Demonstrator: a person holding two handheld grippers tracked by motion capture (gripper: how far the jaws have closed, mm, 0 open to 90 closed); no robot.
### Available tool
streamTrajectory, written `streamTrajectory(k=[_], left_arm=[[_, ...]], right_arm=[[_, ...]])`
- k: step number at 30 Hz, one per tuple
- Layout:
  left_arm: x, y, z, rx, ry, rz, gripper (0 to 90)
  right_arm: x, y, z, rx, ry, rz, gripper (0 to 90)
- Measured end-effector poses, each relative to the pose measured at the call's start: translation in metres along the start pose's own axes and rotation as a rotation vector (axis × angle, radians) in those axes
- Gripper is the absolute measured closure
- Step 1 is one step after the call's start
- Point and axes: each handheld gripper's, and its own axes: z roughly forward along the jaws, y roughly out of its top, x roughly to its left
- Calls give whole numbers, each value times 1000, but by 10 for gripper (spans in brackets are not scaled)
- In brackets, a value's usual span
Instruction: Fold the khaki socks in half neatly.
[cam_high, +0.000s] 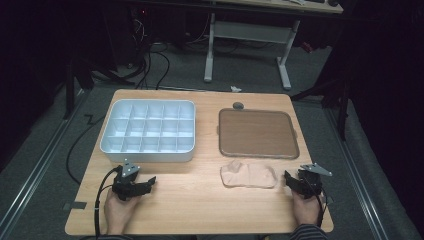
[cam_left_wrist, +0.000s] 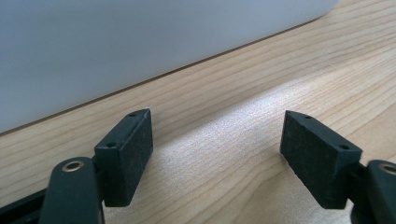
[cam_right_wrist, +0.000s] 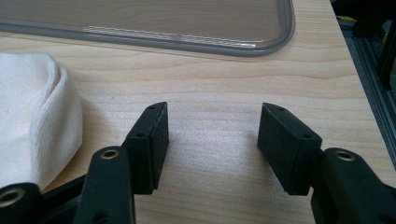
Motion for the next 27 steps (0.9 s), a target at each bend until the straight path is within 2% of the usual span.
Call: streamTrajectory(k=[10, 12, 15, 19, 27], left_arm=[[-3, -1, -1, 3, 19, 7, 275], [-2, -1, -1, 5, 10, 9, 270], [1, -1, -2, -3, -9, -10, 268], [-3, -1, -1, 5, 9, 18, 267], [-3, -1, -1, 4, 21, 6, 290]], right_arm=[[0, 0, 0, 0, 0, 0, 436], [0, 0, 0, -1, 1, -2, 436], [0, 0, 0, 1, 0, -1, 436], [0, 0, 0, 0, 1, 1, 437], [0, 1, 0, 1, -4, -6, 450]])
